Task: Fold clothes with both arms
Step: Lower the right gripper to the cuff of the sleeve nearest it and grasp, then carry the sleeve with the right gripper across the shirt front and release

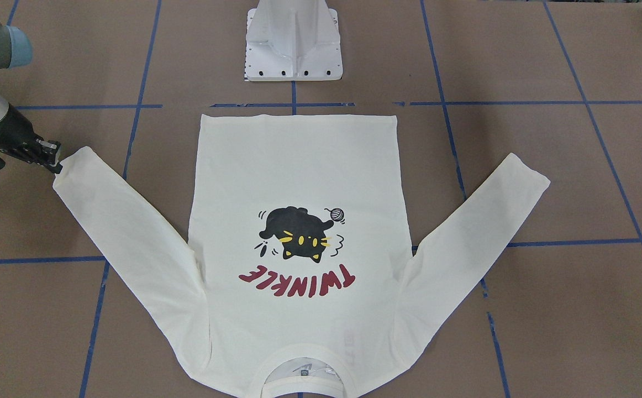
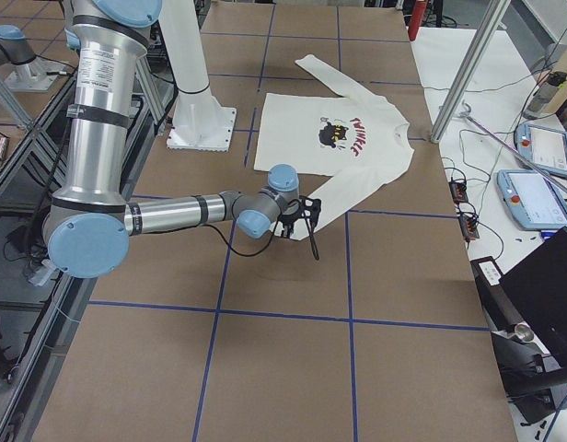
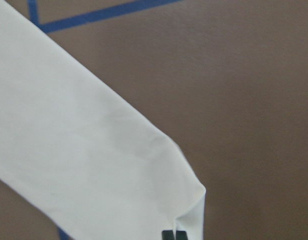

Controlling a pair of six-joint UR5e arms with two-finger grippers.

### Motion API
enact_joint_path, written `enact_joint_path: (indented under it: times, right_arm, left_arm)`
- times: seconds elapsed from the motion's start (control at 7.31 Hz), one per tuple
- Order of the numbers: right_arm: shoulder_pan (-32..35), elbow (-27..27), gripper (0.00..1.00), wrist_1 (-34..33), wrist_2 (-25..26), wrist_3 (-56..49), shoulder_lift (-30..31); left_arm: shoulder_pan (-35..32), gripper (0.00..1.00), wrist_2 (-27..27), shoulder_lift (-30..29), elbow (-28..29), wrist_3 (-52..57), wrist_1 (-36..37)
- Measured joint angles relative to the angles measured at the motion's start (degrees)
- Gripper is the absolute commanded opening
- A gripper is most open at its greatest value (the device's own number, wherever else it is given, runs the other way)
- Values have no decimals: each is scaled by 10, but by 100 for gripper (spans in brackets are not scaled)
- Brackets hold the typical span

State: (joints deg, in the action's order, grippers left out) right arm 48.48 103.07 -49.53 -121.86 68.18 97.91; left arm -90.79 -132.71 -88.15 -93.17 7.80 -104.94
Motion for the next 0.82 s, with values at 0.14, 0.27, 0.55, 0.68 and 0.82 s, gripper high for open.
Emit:
enact_joint_path:
  times: [0.14, 0.27, 0.55, 0.68, 0.82]
  right_arm:
    - [0, 11, 0, -16, -4, 50, -47]
    - [-1, 14, 0, -57, -9, 99, -121]
    - [-25, 9, 0, -228, 3, 168, -331]
    - [-52, -12, 0, -296, 35, 183, -430]
    - [-89, -65, 0, -325, 81, 192, -524]
  left_arm:
    - [0, 100, 0, 0, -1, 0, 0]
    - [0, 100, 0, 0, -4, 0, 0]
    - [0, 100, -1, 0, -13, -1, -1]
    - [0, 100, -1, 0, -14, -1, -3]
    - [0, 100, -1, 0, -14, -2, -7]
